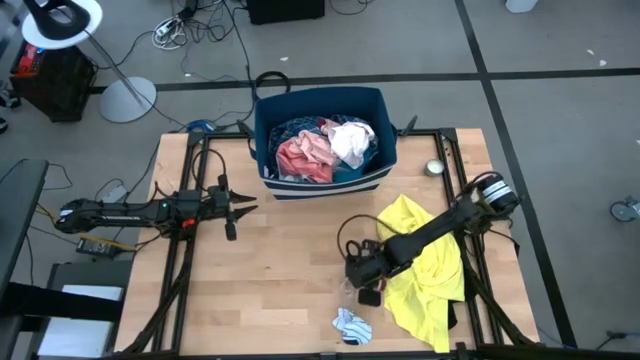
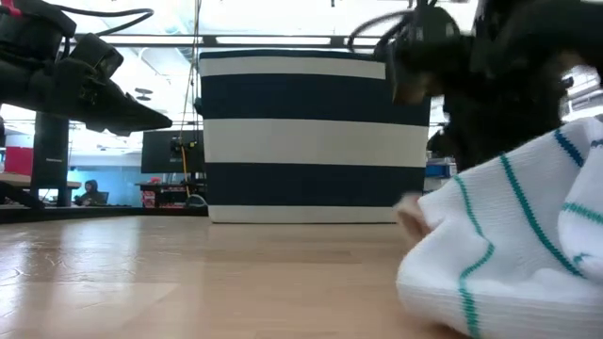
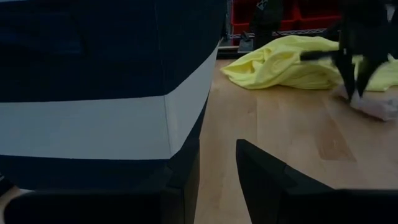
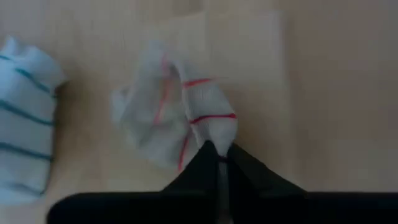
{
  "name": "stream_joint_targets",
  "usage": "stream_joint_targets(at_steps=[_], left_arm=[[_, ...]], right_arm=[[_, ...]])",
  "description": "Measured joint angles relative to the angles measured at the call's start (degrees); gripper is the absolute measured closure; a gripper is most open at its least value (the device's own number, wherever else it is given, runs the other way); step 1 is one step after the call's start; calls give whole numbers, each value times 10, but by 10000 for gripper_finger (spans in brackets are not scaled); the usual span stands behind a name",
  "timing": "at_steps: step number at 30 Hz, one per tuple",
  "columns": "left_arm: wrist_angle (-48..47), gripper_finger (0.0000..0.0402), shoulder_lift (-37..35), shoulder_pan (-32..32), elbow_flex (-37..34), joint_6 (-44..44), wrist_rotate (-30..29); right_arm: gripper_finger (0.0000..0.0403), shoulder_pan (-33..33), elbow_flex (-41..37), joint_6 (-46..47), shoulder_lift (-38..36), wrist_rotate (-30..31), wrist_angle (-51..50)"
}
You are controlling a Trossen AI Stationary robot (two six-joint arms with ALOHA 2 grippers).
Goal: Sort clothes
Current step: Put the pink striped sock into the blue bin
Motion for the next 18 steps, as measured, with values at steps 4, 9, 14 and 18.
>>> stream_joint_targets(at_steps=[4,9,14,18], left_arm=[[0,291,0,0,0,0,0],[0,291,0,0,0,0,0],[1,291,0,0,0,0,0],[1,291,0,0,0,0,0]], right_arm=[[383,-10,37,3,-49,46,-111],[396,-23,129,-16,-83,117,-272],[394,-53,234,-47,-94,184,-365],[398,-92,316,-142,-95,230,-384]])
